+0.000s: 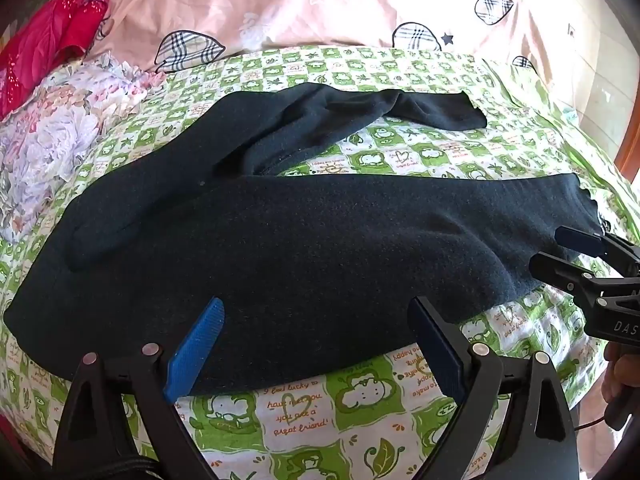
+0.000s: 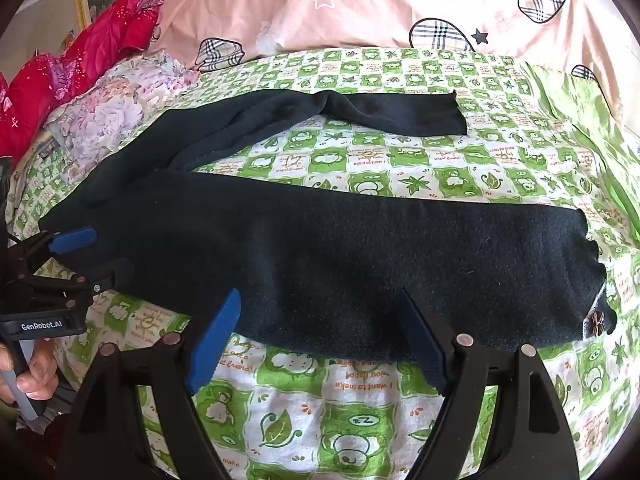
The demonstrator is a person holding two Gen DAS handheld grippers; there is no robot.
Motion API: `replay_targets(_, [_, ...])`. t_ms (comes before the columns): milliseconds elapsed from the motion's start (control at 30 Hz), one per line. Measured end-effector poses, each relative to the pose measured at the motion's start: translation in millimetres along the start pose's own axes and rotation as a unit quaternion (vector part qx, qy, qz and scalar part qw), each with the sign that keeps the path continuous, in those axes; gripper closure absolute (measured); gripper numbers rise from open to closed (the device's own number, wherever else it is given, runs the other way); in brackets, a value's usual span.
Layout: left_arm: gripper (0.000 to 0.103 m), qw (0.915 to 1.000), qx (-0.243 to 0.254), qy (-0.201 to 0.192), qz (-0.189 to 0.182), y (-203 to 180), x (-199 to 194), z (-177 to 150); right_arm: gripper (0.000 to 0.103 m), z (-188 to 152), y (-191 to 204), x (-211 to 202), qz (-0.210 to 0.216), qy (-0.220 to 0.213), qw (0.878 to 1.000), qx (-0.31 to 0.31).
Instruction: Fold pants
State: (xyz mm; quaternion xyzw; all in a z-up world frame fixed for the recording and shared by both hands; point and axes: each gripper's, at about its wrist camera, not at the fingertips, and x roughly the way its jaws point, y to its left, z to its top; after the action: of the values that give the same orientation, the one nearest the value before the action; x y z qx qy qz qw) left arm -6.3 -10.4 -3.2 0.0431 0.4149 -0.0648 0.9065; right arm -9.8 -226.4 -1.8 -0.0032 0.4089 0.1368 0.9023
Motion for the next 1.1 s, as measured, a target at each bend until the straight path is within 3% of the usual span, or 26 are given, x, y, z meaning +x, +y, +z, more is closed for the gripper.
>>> replay_targets(1100, [0.009,0.9999,0.0,0.001,-0.013,-4.1,-5.6,3.4,0.022,2.5,3.8,-4.7,0.003,-0.002,1.0,-0.003])
